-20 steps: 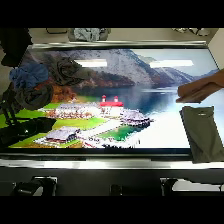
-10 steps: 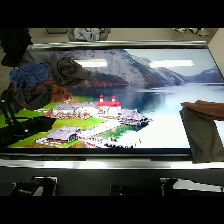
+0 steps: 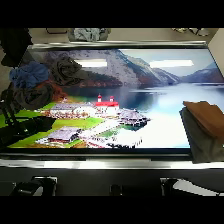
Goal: Fold the shirts.
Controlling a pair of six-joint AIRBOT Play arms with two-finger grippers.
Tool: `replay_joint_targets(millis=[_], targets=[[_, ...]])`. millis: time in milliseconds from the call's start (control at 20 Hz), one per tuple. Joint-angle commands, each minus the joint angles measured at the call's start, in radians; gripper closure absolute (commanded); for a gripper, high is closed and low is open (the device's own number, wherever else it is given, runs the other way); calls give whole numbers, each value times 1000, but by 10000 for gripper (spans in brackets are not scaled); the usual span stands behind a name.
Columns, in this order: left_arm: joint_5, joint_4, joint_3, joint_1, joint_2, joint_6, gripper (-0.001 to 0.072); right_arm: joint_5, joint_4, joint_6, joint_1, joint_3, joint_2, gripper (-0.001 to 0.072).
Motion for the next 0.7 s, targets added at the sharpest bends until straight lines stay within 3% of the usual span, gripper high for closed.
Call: replay_joint_targets(millis=[0, 250, 300, 400, 450, 550, 650], targets=[[0, -1, 0, 0, 0, 0, 682, -111, -100, -8, -1, -236, 71, 666], [33, -23, 1, 0, 0, 0, 682, -257, -125, -6, -1, -463, 105, 662], [45, -32, 3, 0, 0, 0, 681, -266, -129, -3, -1, -465, 106, 550], [64, -45, 10, 0, 0, 0, 682, -271, -144, -35, -1, -446, 112, 127], [80, -45, 25, 0, 0, 0, 682, -272, -148, -96, -1, -407, 115, 7], [128, -17, 98, 0, -29, 1, 684, -315, -139, -152, 18, -244, 116, 12], [78, 79, 256, 0, -150, 15, 685, -447, -139, -230, 113, -25, 116, 12]])
